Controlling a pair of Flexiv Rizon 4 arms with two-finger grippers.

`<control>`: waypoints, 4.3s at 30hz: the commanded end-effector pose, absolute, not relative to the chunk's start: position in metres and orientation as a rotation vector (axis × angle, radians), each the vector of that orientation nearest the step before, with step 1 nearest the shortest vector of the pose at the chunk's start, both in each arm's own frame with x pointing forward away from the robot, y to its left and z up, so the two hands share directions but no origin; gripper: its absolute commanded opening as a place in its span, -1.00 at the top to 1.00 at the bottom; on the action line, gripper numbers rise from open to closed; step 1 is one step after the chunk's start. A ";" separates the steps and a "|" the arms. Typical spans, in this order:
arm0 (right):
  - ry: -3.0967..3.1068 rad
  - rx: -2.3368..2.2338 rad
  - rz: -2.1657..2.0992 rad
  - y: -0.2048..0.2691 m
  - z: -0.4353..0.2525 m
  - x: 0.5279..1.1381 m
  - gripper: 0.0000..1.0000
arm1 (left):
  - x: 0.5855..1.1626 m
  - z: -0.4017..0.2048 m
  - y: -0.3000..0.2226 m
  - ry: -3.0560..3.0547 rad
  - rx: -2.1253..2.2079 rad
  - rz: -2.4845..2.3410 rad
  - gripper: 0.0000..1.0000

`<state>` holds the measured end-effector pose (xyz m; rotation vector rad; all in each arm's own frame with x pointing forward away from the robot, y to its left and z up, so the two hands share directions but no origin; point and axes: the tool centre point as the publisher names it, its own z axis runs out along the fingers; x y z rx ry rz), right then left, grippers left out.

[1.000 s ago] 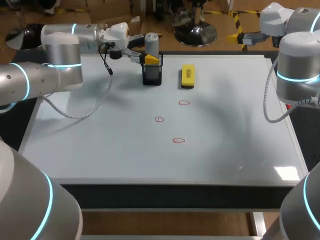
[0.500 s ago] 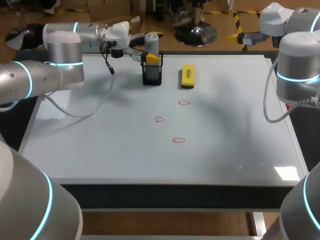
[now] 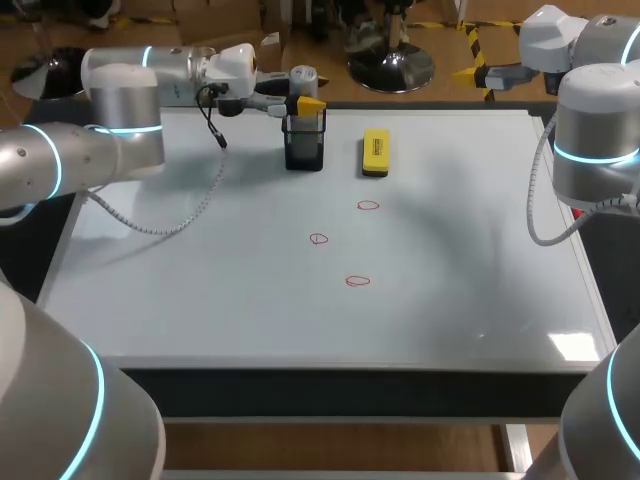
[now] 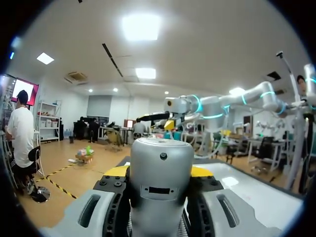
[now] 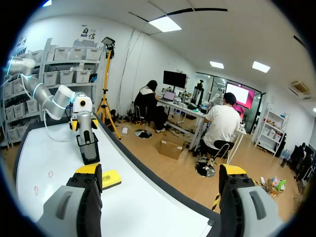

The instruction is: Pick up the inspection probe, press it on each red-marked spot on the whiteboard one by one, put down the probe, pick up the eraser, and wipe off all the red marks.

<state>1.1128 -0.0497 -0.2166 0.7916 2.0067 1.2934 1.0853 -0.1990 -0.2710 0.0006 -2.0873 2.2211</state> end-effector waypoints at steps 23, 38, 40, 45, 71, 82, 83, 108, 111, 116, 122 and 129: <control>2.008 0.791 1.293 -0.050 -0.217 1.113 -1.00 | 1.078 -0.231 -0.201 -2.103 -0.072 2.214 1.00; 2.008 0.791 1.293 -0.050 -0.217 1.113 -1.00 | 1.075 -0.190 -0.200 -2.130 -0.097 2.222 1.00; 2.008 0.791 1.293 -0.050 -0.217 1.113 -1.00 | 1.075 -0.184 -0.199 -2.126 -0.104 2.228 1.00; 2.008 0.791 1.293 -0.050 -0.217 1.113 -1.00 | 1.074 -0.169 -0.195 -2.108 -0.103 2.259 1.00; 2.008 0.791 1.293 -0.050 -0.217 1.113 -1.00 | 1.065 -0.151 -0.103 -2.065 -0.143 2.319 1.00; 2.008 0.791 1.293 -0.050 -0.217 1.113 -1.00 | 1.064 -0.168 -0.065 -2.093 -0.190 2.312 1.00; 2.008 0.791 1.293 -0.050 -0.217 1.113 -1.00 | 1.062 -0.169 -0.063 -2.093 -0.192 2.312 1.00; 2.008 0.791 1.293 -0.050 -0.217 1.113 -1.00 | 1.066 -0.205 -0.018 -2.092 -0.132 2.305 1.00; 2.008 0.791 1.293 -0.050 -0.217 1.113 -1.00 | 1.066 -0.205 -0.018 -2.092 -0.132 2.305 1.00; 2.008 0.791 1.293 -0.050 -0.217 1.113 -1.00 | 1.066 -0.205 -0.018 -2.092 -0.132 2.305 1.00; 2.291 0.615 1.154 -0.036 -0.214 1.127 -1.00 | 1.066 -0.205 -0.018 -2.092 -0.132 2.305 1.00; 2.688 0.414 0.893 -0.021 -0.230 1.124 -1.00 | 1.066 -0.205 -0.018 -2.092 -0.132 2.305 1.00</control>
